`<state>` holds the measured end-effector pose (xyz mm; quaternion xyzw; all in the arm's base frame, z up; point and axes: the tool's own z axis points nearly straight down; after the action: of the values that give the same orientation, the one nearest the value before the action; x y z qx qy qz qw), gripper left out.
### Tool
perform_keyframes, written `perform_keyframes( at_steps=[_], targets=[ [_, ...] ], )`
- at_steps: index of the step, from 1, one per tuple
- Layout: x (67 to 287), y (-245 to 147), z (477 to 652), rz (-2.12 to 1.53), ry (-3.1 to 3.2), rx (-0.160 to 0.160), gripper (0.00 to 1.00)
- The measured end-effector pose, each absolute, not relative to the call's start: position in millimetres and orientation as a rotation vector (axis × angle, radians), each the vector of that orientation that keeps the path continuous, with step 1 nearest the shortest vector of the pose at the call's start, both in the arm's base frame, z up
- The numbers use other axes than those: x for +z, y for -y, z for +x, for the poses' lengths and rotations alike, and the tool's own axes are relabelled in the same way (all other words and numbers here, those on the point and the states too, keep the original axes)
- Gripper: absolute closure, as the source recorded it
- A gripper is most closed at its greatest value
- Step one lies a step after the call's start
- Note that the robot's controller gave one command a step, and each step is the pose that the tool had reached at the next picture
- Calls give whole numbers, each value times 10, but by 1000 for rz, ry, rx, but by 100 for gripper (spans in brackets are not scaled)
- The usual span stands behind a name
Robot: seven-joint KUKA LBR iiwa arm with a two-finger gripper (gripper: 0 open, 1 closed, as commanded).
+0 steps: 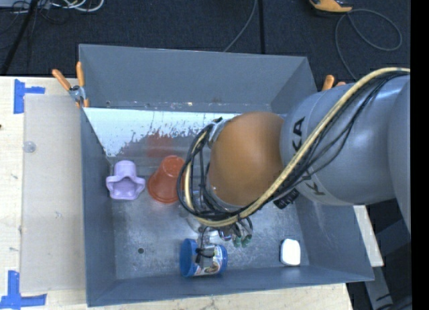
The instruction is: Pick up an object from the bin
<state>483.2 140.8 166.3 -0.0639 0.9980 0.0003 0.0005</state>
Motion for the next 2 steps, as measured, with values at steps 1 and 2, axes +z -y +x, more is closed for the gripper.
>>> perform_keyframes(
  at_steps=[1, 2],
  targets=[
    [1256, -1210, 4800, -382, -3124, 1, 0],
    [1066, -1127, 4788, -615, -3084, 0, 0]
  ],
)
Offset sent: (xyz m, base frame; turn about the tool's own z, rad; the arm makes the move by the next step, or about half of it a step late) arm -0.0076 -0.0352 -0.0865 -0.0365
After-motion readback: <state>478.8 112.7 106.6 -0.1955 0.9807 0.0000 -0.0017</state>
